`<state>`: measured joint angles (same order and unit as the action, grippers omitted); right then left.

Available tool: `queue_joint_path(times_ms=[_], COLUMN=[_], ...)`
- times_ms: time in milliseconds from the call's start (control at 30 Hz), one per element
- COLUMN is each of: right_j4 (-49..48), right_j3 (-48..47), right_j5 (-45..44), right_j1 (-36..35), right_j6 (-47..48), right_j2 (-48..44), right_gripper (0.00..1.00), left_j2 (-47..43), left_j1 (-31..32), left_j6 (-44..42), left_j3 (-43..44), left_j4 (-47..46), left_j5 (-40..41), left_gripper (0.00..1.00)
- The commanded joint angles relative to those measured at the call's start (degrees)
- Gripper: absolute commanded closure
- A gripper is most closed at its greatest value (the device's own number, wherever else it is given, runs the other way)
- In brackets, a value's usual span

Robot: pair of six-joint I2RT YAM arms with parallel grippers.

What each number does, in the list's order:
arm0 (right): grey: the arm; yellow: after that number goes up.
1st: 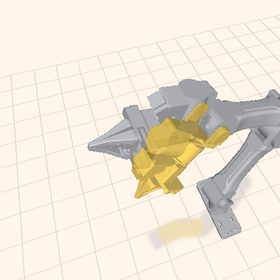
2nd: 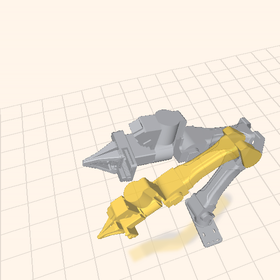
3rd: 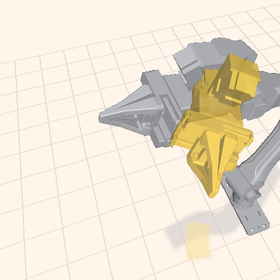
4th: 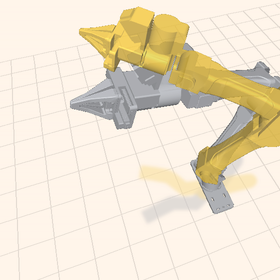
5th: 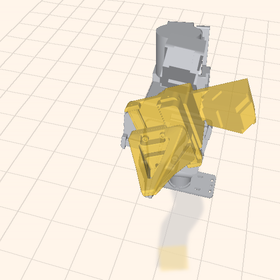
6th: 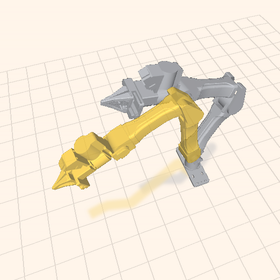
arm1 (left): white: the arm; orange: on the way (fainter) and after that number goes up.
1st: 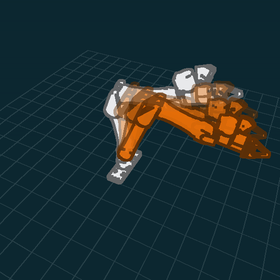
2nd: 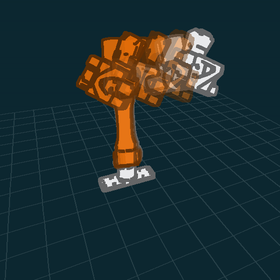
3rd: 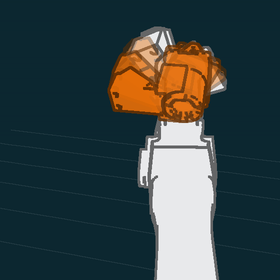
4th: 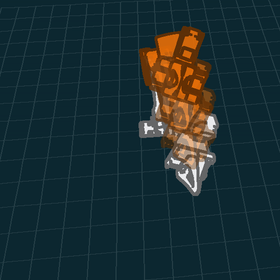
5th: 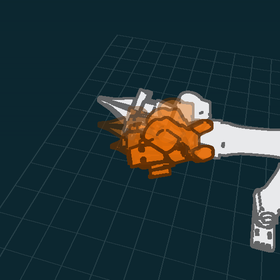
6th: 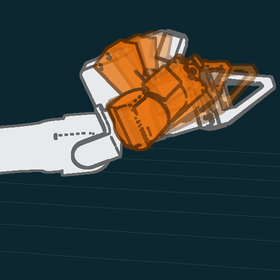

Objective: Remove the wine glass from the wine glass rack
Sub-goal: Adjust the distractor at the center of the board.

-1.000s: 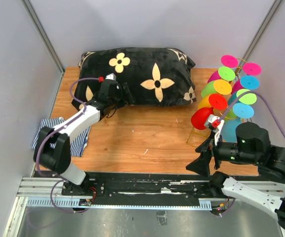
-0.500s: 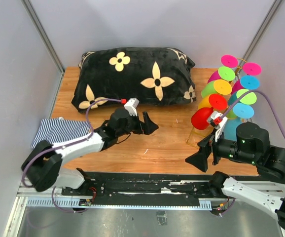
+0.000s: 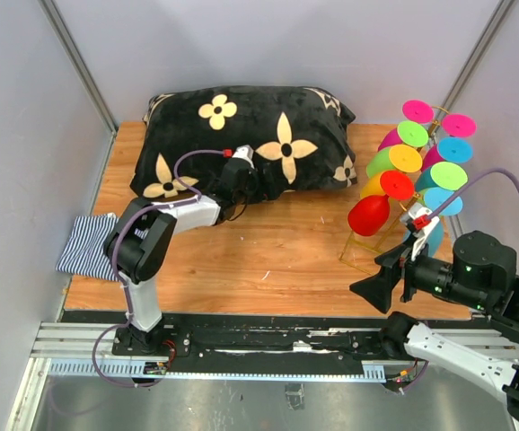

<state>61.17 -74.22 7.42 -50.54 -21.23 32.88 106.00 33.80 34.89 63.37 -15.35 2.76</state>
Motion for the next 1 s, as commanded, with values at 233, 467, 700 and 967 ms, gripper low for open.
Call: queue_joint_path(times_ms=[233,467,700,967], right_j4=[1.6,0.2,-1.6,-1.0], right_j3=[-6.6,-11.7,-17.2,-19.6], right_j5=[-12.2,-19.2,-34.3,-40.3], right_j1=[0.4,0.4,0.4,0.4], right_j6=[2.4,8.2,12.5,15.7], right_j2=[-1.8,2.8,7.7,10.4], right_gripper=[0.02,0.02,0.02,0.02], left_j2=[-4.9,-3.2,2.2,4.3], left_j1=[7.2,16.6,22.5,27.5], left_j6=[4.6,11.1,12.4,16.2], left_j3=[-12.8,-14.2,-9.2,-8.3], left_j4=[-15.5,-22.9,-22.7,-21.9], left_j5=[-21.6,-14.1,-13.2,-10.3], left_gripper=[0.0,0.0,0.0,0.0])
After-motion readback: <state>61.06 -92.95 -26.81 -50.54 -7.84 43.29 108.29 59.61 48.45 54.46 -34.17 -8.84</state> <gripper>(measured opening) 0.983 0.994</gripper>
